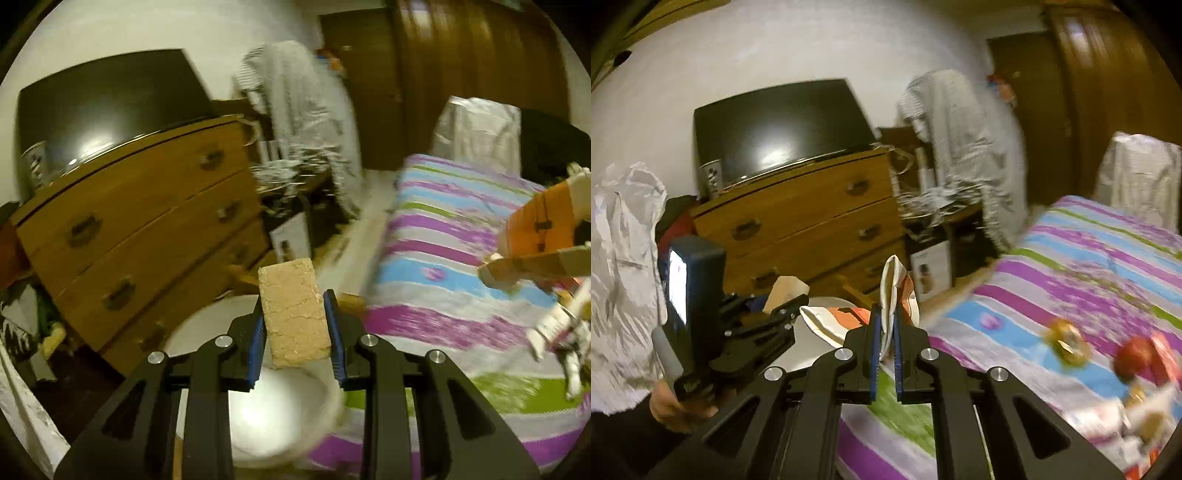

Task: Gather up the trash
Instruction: 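Carry both items to the white bucket and open both tools to drop them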

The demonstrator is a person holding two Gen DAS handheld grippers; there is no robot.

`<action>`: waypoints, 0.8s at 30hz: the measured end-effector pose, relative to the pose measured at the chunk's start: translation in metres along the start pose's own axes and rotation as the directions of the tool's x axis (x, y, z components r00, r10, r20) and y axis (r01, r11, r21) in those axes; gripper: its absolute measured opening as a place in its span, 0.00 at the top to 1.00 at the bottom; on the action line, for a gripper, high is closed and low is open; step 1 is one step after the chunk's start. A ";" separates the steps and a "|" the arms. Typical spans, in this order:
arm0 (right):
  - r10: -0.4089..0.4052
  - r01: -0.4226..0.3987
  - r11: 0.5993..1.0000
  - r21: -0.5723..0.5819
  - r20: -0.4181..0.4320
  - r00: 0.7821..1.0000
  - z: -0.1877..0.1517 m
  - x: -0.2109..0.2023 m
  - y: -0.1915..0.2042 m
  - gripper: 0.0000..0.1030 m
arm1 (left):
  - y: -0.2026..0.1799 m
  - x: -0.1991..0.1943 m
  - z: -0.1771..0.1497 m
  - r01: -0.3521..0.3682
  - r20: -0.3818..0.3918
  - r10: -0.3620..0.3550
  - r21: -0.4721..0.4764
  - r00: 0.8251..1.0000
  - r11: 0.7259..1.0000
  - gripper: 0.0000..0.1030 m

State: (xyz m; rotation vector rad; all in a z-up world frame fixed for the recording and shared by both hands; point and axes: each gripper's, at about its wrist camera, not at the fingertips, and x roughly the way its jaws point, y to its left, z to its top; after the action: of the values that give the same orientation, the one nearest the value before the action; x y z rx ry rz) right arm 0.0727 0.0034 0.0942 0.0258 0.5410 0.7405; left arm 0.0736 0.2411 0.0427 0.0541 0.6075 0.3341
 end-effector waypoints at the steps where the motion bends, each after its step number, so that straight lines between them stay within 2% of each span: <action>1: 0.016 -0.016 1.000 -0.007 -0.019 1.000 0.012 0.018 0.009 0.93 | 0.008 0.005 0.002 -0.014 -0.002 0.014 -0.007 1.000 1.000 0.73; 4: 0.050 -0.052 0.998 -0.020 -0.060 0.997 0.037 0.065 0.032 0.93 | 0.035 0.021 0.009 -0.080 -0.002 0.080 -0.008 0.997 0.997 0.73; 8: 0.112 -0.110 0.994 0.029 -0.102 0.988 0.064 0.122 0.054 0.93 | 0.071 0.041 0.014 -0.142 -0.019 0.142 -0.025 0.990 0.990 0.73; 12: 0.101 -0.101 0.995 0.005 -0.142 0.985 0.080 0.174 0.072 0.93 | 0.094 0.051 0.010 -0.164 -0.032 0.163 -0.037 0.986 0.986 0.73; 19: 0.106 -0.109 0.994 0.000 -0.229 0.968 0.065 0.218 0.088 0.93 | 0.104 0.066 -0.002 -0.168 -0.061 0.165 -0.037 0.984 0.985 0.73; 24: 0.104 -0.109 0.994 -0.003 -0.259 0.960 0.050 0.227 0.094 0.93 | 0.109 0.072 -0.005 -0.165 -0.074 0.162 -0.048 0.984 0.985 0.73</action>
State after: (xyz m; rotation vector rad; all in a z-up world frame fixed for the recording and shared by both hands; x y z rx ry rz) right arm 0.1743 0.2287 0.0525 -0.0591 0.7868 0.8601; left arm 0.0944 0.3669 0.0144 0.0407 0.6644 0.5132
